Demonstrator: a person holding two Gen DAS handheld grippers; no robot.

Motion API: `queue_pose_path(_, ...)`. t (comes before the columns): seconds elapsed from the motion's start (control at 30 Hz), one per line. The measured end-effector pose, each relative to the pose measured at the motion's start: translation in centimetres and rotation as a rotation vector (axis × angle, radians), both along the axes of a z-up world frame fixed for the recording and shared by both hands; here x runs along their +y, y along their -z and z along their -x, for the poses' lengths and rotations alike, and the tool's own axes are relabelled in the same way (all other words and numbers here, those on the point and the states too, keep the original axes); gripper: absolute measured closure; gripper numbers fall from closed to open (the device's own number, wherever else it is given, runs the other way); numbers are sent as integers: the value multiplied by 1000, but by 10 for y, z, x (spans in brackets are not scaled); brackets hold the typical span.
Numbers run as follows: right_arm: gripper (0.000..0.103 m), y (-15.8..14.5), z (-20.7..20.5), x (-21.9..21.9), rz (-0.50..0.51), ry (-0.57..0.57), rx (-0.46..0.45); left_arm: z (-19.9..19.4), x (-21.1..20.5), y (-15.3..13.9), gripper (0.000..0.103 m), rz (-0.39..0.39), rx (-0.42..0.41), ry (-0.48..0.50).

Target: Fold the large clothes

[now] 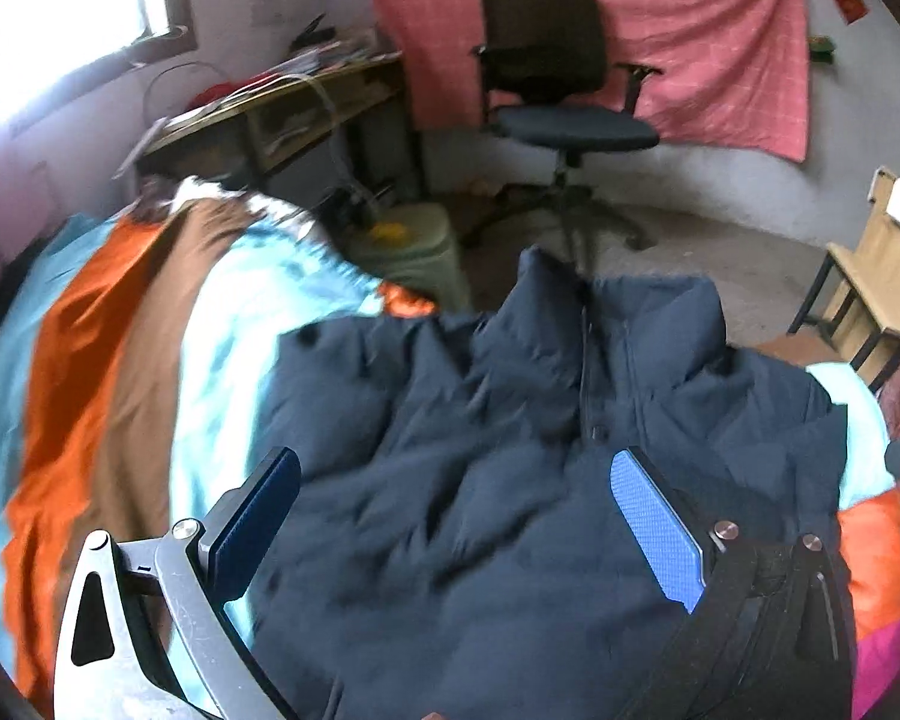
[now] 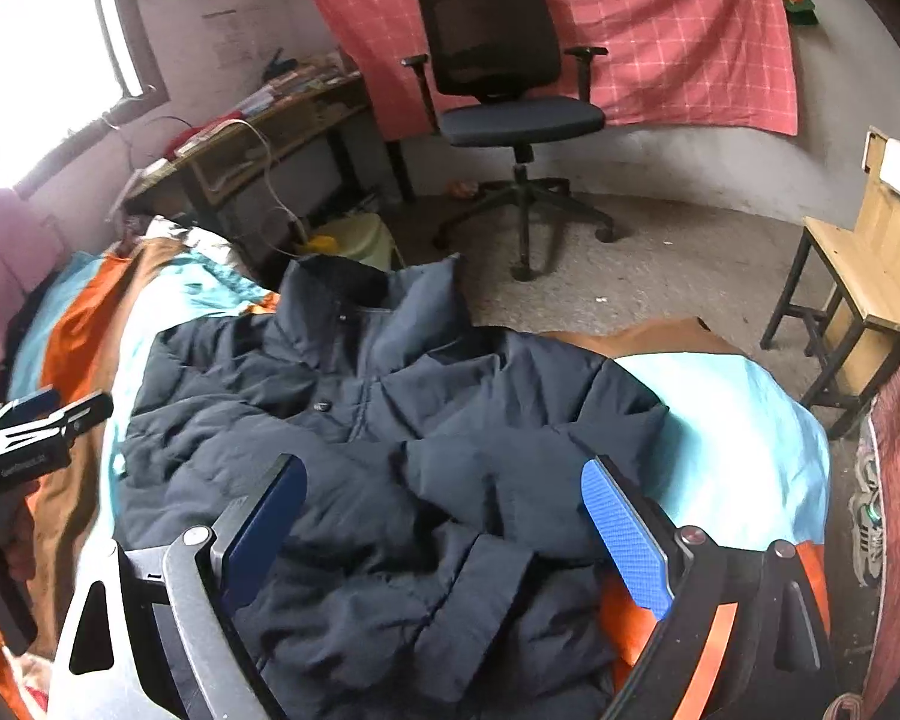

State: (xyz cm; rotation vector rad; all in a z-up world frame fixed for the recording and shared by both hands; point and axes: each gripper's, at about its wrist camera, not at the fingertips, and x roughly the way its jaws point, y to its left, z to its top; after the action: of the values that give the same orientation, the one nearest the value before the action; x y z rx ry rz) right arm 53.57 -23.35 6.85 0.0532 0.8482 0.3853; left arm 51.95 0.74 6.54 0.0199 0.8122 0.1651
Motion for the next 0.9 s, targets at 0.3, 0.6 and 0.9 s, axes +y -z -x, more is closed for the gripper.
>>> queue_pose_path(0.3,10,26,-80,38,-53,111,0,-89,50,29,1,73,-19,13)
queue_pose_path(0.6,17,53,-154,56,-126,283,53,-175,57,47,1,199,-19,62)
queue_pose_path(0.9,29,65,-184,69,-180,324,103,-207,42,59,43,180,28,82)
